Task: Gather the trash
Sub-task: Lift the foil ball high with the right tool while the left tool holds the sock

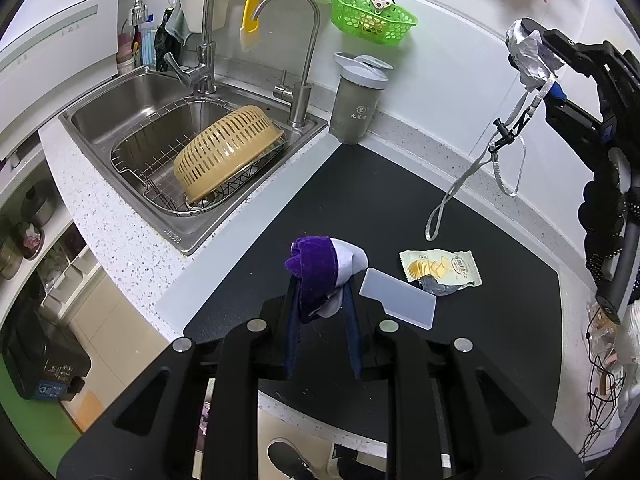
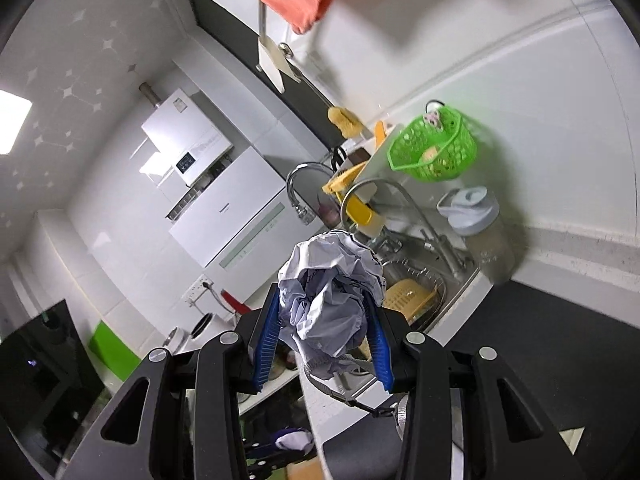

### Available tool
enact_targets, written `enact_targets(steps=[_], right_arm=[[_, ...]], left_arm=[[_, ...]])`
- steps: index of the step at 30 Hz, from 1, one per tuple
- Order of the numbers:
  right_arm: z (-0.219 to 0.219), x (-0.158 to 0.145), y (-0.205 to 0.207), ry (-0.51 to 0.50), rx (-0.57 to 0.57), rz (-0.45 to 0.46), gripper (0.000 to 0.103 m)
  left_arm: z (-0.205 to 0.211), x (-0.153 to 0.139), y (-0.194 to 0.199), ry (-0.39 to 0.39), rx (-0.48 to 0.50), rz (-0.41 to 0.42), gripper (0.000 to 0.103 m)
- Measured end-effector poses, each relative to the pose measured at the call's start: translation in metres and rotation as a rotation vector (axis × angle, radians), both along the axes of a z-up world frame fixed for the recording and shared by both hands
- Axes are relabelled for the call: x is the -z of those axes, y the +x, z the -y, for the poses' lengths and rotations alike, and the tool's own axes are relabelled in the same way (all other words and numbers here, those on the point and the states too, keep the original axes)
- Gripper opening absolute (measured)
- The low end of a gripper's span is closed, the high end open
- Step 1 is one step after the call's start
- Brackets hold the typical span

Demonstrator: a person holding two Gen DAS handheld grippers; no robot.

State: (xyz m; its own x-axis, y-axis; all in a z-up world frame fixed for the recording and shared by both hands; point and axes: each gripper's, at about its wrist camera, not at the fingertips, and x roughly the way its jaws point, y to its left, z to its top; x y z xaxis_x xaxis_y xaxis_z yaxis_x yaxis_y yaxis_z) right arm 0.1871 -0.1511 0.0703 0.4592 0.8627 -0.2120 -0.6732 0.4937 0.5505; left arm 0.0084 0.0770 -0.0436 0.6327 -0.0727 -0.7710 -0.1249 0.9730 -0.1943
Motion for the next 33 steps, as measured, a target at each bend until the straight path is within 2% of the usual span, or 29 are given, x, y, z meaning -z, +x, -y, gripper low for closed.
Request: enact_targets(steps=[2,11,17,20,23,29,33], right_arm=[[0.002,-0.001,-0.003,0.012,0.004,0.028,0.039],[0.011,-0.028,-0.038,0.115,-0.003,0.306,0.039],[0.012,-0.038,-0.058,0.082,0.072,0.482,0.039],[0.008,-0.042,-0.070,0.025,0.129,0.594,0.039],[0.005,-0.041,-0.077,-0.005,0.170,0.666,0.039],[-0.001,-0.036,-0.082,-0.096,0.258,0.770,0.039],[-0.005,-0.030,-0.083,-0.152,0.298,0.804,0.039]], left_arm=[[0.000,0.000,-0.001,0.001,0.000,-0.001,0.020],[-0.001,0.001,-0.001,0.000,-0.004,-0.004,0.020],[-0.001,0.001,0.000,0.002,-0.003,-0.007,0.020],[0.000,0.000,0.002,0.005,-0.003,-0.009,0.020],[0.001,0.000,0.003,0.006,-0.003,-0.008,0.020],[0.001,0.000,0.004,0.005,-0.005,-0.009,0.020],[0.002,0.000,0.005,0.003,-0.008,-0.009,0.020]])
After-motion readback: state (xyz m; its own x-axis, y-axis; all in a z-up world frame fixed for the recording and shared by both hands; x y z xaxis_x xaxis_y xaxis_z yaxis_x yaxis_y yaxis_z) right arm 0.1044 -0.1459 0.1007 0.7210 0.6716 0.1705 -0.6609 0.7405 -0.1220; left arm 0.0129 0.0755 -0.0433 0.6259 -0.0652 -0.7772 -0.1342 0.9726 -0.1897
